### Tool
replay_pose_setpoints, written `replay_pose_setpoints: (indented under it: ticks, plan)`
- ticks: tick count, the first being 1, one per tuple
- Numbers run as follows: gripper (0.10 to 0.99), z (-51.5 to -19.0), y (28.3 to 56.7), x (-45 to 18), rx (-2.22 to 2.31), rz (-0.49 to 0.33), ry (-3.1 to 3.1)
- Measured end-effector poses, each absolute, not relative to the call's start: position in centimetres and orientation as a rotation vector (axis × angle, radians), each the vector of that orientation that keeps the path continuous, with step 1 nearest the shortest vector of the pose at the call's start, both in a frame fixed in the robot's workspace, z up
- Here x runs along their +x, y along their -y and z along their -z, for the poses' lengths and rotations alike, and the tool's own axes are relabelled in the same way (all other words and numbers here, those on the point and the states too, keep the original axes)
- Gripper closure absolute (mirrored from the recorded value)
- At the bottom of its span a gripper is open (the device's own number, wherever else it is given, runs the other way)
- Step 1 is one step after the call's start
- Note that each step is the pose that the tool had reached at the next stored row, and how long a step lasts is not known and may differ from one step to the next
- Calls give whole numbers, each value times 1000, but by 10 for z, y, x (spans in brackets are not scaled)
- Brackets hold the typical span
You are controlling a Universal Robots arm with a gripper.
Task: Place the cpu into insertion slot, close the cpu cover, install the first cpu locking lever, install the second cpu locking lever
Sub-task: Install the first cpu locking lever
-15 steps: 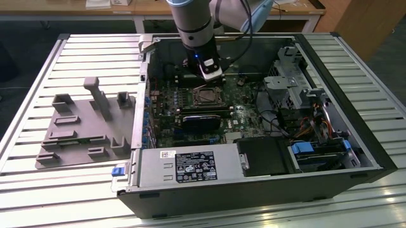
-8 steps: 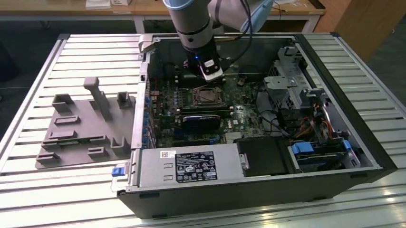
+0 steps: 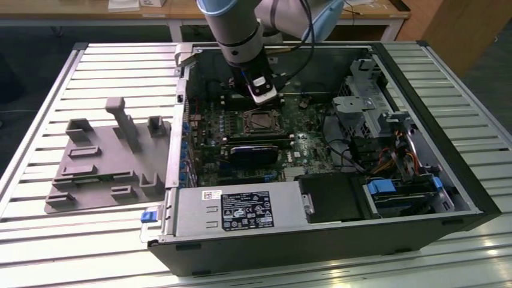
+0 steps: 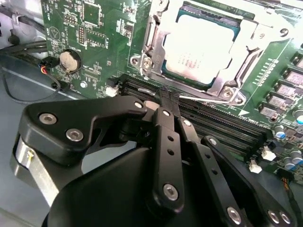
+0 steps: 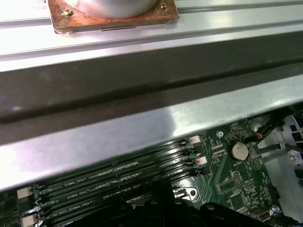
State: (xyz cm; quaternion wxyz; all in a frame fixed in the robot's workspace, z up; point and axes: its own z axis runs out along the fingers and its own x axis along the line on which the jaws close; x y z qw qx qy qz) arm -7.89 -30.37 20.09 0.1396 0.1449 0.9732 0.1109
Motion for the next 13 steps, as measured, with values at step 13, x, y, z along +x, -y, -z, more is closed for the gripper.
replay_pose_setpoints:
  ticks: [13]
  plan:
    - [980, -198, 300, -79, 450, -314, -2806]
